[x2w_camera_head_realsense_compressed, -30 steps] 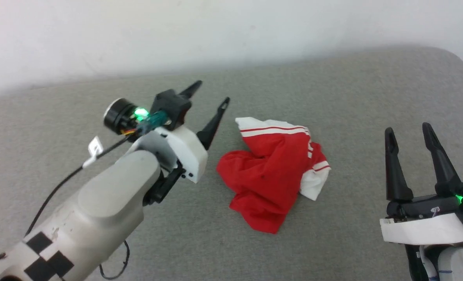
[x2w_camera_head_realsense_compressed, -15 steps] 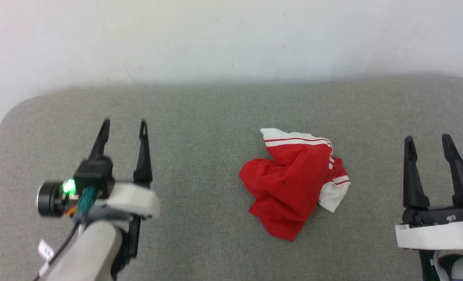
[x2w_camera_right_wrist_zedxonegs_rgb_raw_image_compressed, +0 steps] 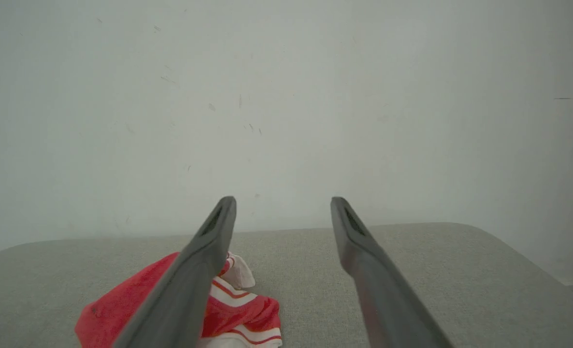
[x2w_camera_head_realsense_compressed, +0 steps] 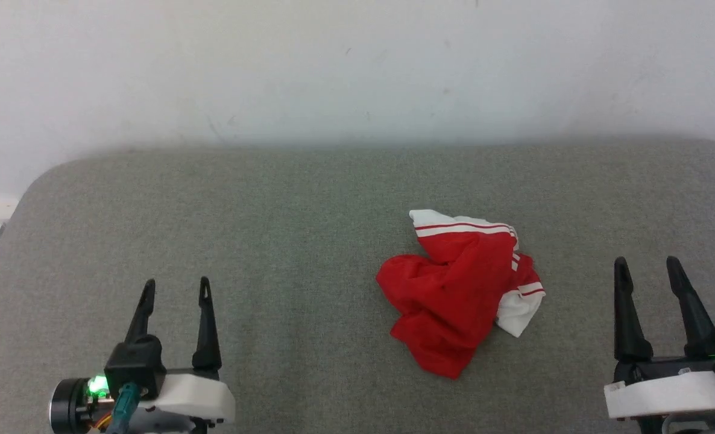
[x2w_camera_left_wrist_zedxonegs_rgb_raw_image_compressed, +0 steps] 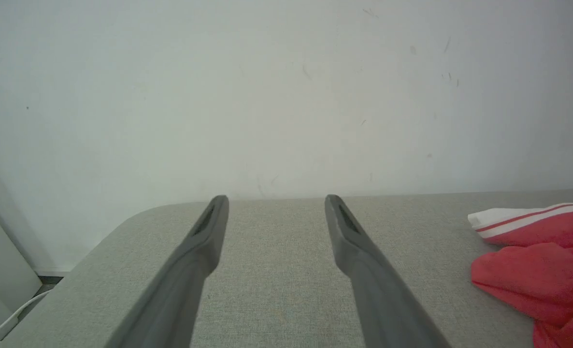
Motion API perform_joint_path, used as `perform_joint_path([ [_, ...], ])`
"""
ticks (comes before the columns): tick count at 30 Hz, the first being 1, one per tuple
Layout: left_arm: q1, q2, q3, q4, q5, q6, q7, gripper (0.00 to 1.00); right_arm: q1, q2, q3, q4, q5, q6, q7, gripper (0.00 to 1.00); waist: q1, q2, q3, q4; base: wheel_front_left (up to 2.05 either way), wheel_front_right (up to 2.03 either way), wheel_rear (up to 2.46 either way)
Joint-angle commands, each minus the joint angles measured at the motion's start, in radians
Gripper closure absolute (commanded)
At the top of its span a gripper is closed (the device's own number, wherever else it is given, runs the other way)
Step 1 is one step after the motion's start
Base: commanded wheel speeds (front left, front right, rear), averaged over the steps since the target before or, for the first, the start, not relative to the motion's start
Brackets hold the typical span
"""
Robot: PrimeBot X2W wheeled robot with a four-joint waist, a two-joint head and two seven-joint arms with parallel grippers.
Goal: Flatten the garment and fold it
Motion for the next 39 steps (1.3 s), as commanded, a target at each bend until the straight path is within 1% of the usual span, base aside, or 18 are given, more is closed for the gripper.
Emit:
perform_joint_path([
  [1,0.017,-0.013,0.016,0.002,0.018,-0.016,-0.005,0.0,0.01,0.002,0.007,0.005,0.005,-0.001,-0.005,0.0,0.0001,-0.0001,-0.001,0.001,0.0,0.0,0.0],
  [6,0.035,-0.051,0.059,0.012,0.061,-0.067,-0.005,0.0,0.017,0.002,0.024,0.024,0.006,-0.001,-0.005,0.0,0.0001,-0.0001,-0.002,0.005,0.0,0.0,0.0],
  [11,0.04,-0.081,0.093,0.02,0.094,-0.105,-0.005,0.0,0.015,0.002,0.032,0.036,0.003,-0.001,-0.005,0.0,0.0001,-0.0001,-0.004,0.006,0.0,0.0,0.0],
  [16,0.031,-0.098,0.12,0.031,0.121,-0.135,-0.005,0.0,0.012,0.002,0.042,0.039,-0.005,-0.001,-0.005,0.0,0.0001,-0.0001,-0.003,-0.002,0.0,0.0,0.0],
  [18,0.011,-0.101,0.126,0.032,0.13,-0.148,-0.005,0.0,0.006,0.002,0.044,0.036,-0.007,-0.001,-0.005,0.0,0.0001,-0.0001,0.004,-0.008,0.0,0.0,0.0],
  [19,0.011,-0.101,0.126,0.032,0.13,-0.148,-0.005,0.0,0.006,0.002,0.044,0.036,-0.007,-0.001,-0.005,0.0,0.0001,-0.0001,0.004,-0.008,0.0,0.0,0.0],
  [20,-0.006,-0.103,0.128,0.034,0.132,-0.159,-0.005,0.0,0.002,0.002,0.044,0.035,-0.008,-0.001,-0.005,0.0,0.0001,-0.0001,0.007,-0.011,0.0,0.0,0.0],
  [23,-0.088,-0.089,0.118,0.053,0.155,-0.196,-0.005,0.0,-0.009,0.002,0.049,0.032,-0.014,-0.001,-0.005,0.0,0.0001,-0.0001,0.02,-0.025,0.0,0.0,0.0],
  [26,-0.213,-0.072,0.099,0.087,0.17,-0.243,-0.005,0.0,-0.021,0.002,0.051,0.026,-0.02,-0.001,-0.005,0.0,0.0001,-0.0001,0.038,-0.042,0.0,0.0,0.0],
  [30,-0.412,-0.056,0.057,0.204,0.175,-0.322,0.001,0.0,-0.043,0.002,0.053,0.023,-0.023,-0.001,-0.005,0.0,0.0001,-0.0001,0.07,-0.068,0.0,0.0,0.0],
  [32,-0.52,-0.06,0.032,0.279,0.163,-0.354,0.041,0.0,-0.055,0.002,0.052,0.021,-0.022,-0.001,-0.005,0.0,0.0001,-0.0001,0.088,-0.082,0.0,0.0,0.0],
  [34,-0.627,-0.07,0.004,0.348,0.146,-0.377,0.093,0.0,-0.069,0.002,0.056,0.018,-0.021,-0.001,-0.005,0.0,0.0001,-0.0001,0.113,-0.1,0.0,0.0,0.0],
  [36,-0.722,-0.082,-0.035,0.409,0.124,-0.392,0.152,0.0,-0.084,0.002,0.06,0.016,-0.016,-0.001,-0.005,0.0,0.0001,-0.0001,0.138,-0.121,0.0,0.0,0.0],
  [39,-0.841,-0.091,-0.132,0.489,0.089,-0.4,0.253,0.0,-0.104,0.002,0.065,0.015,-0.007,-0.001,-0.005,0.0,0.0001,-0.0001,0.175,-0.152,0.0,0.0,0.0],
])
